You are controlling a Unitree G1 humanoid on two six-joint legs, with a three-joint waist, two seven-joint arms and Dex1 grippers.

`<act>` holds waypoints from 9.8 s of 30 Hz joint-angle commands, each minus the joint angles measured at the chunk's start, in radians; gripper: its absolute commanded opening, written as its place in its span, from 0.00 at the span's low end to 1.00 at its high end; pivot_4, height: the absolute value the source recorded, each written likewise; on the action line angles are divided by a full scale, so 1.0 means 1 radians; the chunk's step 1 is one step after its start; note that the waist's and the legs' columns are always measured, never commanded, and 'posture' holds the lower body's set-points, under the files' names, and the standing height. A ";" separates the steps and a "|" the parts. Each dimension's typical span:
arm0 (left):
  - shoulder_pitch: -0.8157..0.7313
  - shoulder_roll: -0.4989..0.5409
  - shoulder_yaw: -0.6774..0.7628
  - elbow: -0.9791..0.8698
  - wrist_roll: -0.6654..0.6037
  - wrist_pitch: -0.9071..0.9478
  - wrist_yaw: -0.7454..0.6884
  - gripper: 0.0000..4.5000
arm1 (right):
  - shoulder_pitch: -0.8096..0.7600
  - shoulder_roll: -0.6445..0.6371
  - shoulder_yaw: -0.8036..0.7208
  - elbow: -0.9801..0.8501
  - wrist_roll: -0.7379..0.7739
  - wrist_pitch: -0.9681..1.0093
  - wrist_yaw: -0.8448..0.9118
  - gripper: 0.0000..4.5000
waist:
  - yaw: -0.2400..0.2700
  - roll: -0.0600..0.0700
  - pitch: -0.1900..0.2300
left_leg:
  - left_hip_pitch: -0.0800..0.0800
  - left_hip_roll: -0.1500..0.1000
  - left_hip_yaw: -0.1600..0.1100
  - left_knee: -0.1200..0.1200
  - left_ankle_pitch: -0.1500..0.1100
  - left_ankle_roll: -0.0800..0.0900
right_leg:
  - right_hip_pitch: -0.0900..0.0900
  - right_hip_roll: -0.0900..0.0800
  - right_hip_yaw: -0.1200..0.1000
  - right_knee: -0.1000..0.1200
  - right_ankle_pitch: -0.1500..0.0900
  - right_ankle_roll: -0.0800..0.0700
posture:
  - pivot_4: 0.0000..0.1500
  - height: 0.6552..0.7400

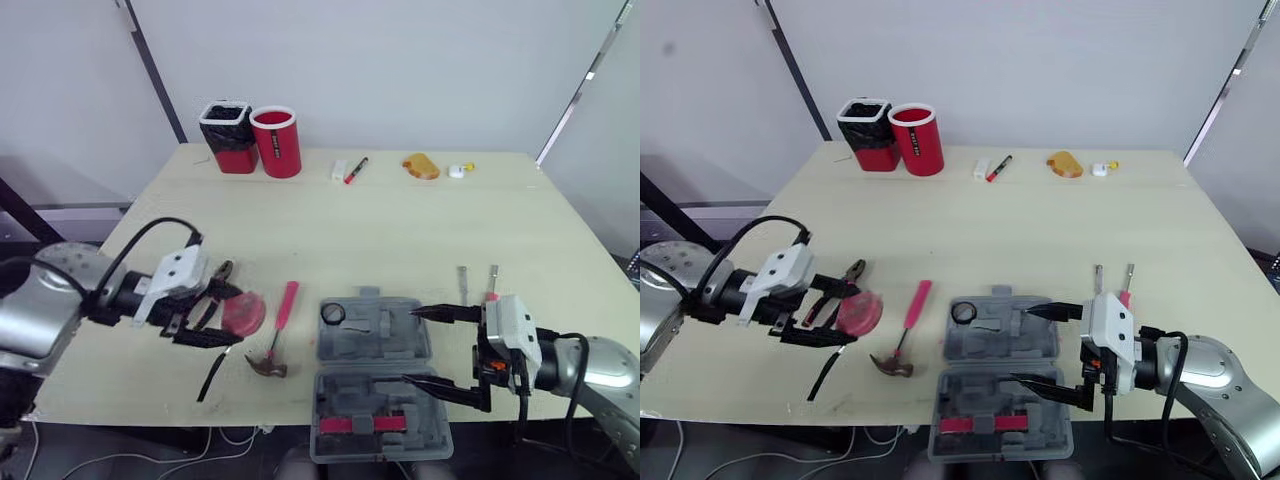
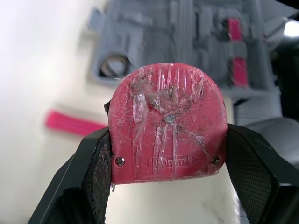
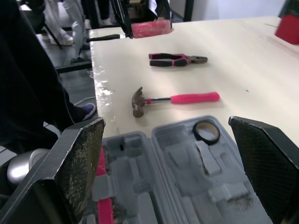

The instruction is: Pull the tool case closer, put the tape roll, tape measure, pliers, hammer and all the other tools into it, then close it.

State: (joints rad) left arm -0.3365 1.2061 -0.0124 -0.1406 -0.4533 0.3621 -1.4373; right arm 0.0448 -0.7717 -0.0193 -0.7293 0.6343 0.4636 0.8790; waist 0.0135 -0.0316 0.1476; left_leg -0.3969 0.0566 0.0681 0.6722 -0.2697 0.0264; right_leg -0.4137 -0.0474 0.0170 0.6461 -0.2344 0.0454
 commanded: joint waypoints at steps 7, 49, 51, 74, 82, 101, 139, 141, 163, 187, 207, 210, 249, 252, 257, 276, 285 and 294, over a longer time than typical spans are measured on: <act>-0.321 -0.245 -0.263 -0.098 0.139 0.227 0.151 0.66 | -0.054 -0.020 -0.028 -0.049 0.054 0.218 -0.184 1.00 | -0.003 0.000 0.000 | -0.001 -0.001 -0.002 0.002 0.000 0.000 | 0.001 0.001 0.001 0.000 0.000 0.001 | 1.00 1.00; -0.174 -0.538 -0.075 -0.023 -0.020 0.032 0.128 1.00 | -0.510 0.208 0.053 0.532 1.298 0.672 -1.246 0.11 | -0.030 0.001 0.000 | -0.005 0.001 -0.015 0.002 0.000 0.000 | 0.001 0.010 0.008 0.000 0.001 0.001 | 1.00 1.00; -0.098 -0.517 0.003 -0.034 -0.110 0.068 0.101 1.00 | -0.457 0.095 0.014 0.524 1.330 0.704 -1.200 0.11 | -0.029 0.001 0.001 | -0.005 0.001 -0.015 0.002 0.000 0.000 | 0.001 0.010 0.008 0.000 0.001 0.001 | 1.00 1.00; 0.376 -0.461 0.298 -0.025 -0.276 -0.116 -0.079 1.00 | -0.303 -0.143 0.051 0.702 0.826 0.774 -0.739 0.11 | -0.023 0.002 0.000 | -0.002 0.001 -0.010 -0.001 0.000 0.000 | 0.001 0.009 0.011 -0.004 0.000 -0.002 | 1.00 1.00; 0.378 -0.465 0.280 -0.022 -0.259 -0.147 -0.075 1.00 | -0.365 -0.050 0.095 0.778 0.576 0.789 -0.602 0.22 | -0.023 0.004 0.000 | -0.003 0.001 -0.006 -0.001 0.000 0.000 | 0.001 0.009 0.012 -0.004 0.000 -0.001 | 1.00 1.00; 0.415 -0.449 0.274 -0.030 -0.257 -0.150 -0.056 1.00 | -0.022 -0.449 0.051 0.404 -0.136 -0.069 0.072 0.99 | -0.029 0.005 0.001 | -0.001 0.001 -0.006 -0.001 0.000 0.000 | 0.001 0.009 0.011 -0.005 -0.004 0.002 | 1.00 1.00; 0.417 -0.470 0.256 -0.026 -0.261 -0.247 -0.069 1.00 | -0.477 -0.062 0.373 1.032 -0.696 -0.599 0.401 0.70 | -0.024 0.007 0.003 | 0.001 0.001 0.001 0.000 0.000 0.000 | 0.001 0.009 0.014 -0.003 0.000 -0.001 | 1.00 1.00; 0.412 -0.472 0.252 -0.027 -0.258 -0.245 -0.065 1.00 | -0.475 -0.064 0.365 1.005 -0.685 -0.581 0.407 0.63 | -0.024 0.007 0.003 | 0.001 0.001 0.000 0.000 0.000 0.000 | 0.001 0.009 0.014 -0.003 0.000 -0.001 | 1.00 1.00; 0.454 -0.494 0.330 -0.090 -0.267 -0.212 0.109 1.00 | -1.074 0.175 0.781 0.794 -0.858 0.284 0.510 0.63 | -0.019 0.007 0.003 | -0.002 -0.001 0.003 0.000 0.000 0.000 | -0.004 0.005 0.013 0.001 -0.002 -0.005 | 1.00 1.00; 0.452 -0.493 0.321 -0.153 -0.263 -0.170 0.170 1.00 | -1.074 0.375 0.801 1.185 -0.966 0.063 0.426 0.87 | -0.034 0.007 0.002 | 0.000 0.001 0.001 -0.001 0.000 0.000 | -0.004 0.007 0.011 0.003 0.000 -0.001 | 1.00 1.00; 0.357 -0.495 0.274 -0.102 -0.247 -0.130 0.197 1.00 | -0.717 0.286 0.250 0.894 -0.605 -0.093 0.255 0.99 | -0.028 0.007 0.003 | -0.001 0.001 0.000 -0.002 0.000 0.000 | -0.003 0.007 0.011 0.000 0.000 -0.001 | 1.00 1.00; 0.345 -0.490 0.277 -0.063 -0.243 -0.140 0.174 1.00 | -0.674 0.307 0.238 0.927 -0.587 -0.141 0.228 0.82 | -0.029 0.007 0.003 | 0.000 0.001 0.001 -0.002 0.000 0.000 | -0.002 0.007 0.011 0.000 0.000 -0.001 | 1.00 1.00; 0.501 -0.484 0.338 -0.255 -0.318 -0.107 0.216 1.00 | -0.529 0.318 0.265 1.008 -0.595 -0.244 0.107 0.34 | -0.028 0.007 0.003 | 0.000 0.001 0.000 -0.002 0.000 0.000 | -0.002 0.008 0.012 0.000 0.000 -0.001 | 1.00 1.00; 0.477 -0.466 0.339 -0.283 -0.332 -0.064 0.250 1.00 | -0.510 0.320 0.298 1.048 -0.639 -0.225 0.077 0.34 | -0.027 0.006 0.002 | 0.001 0.001 0.000 -0.002 0.000 0.000 | -0.002 0.008 0.012 0.000 0.000 -0.001 | 1.00 1.00; 0.374 -0.475 0.270 -0.257 -0.303 -0.019 0.299 1.00 | -0.510 0.337 0.353 1.127 -0.695 -0.167 0.045 0.34 | -0.027 0.002 -0.003 | 0.005 0.001 0.000 -0.002 0.000 0.000 | 0.003 0.008 0.012 0.000 -0.001 -0.004 | 1.00 1.00; 0.420 -0.485 0.293 -0.154 -0.270 -0.031 0.325 1.00 | -0.327 0.329 0.057 0.723 -0.397 -0.224 0.024 0.34 | -0.026 0.007 -0.004 | 0.003 0.002 0.002 -0.004 0.000 -0.001 | -0.001 0.009 0.015 0.000 0.000 -0.001 | 1.00 1.00; 0.566 -0.499 0.418 0.040 -0.239 -0.147 0.242 1.00 | 0.095 0.143 -0.197 0.498 -0.275 -0.264 0.087 0.82 | -0.024 0.007 -0.004 | 0.002 0.002 0.002 -0.004 0.000 0.000 | -0.001 0.008 0.014 -0.004 -0.002 -0.004 | 1.00 1.00; 0.663 -0.505 0.501 0.205 -0.197 -0.236 0.207 1.00 | 0.405 0.108 -0.480 0.465 -0.172 -0.301 0.127 1.00 | -0.025 0.006 -0.004 | 0.004 0.006 0.000 -0.004 0.000 -0.001 | 0.000 0.007 0.014 -0.004 -0.005 -0.001 | 1.00 1.00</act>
State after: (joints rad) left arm 0.3220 0.6993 0.4590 0.0612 -0.6524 0.1506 -1.2184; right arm 0.4367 -0.6547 -0.4507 -0.2381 0.4349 0.1867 0.9961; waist -0.0118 -0.0260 0.1439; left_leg -0.3929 0.0631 0.0670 0.6687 -0.2702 0.0256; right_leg -0.4147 -0.0413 0.0305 0.6422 -0.2390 0.0444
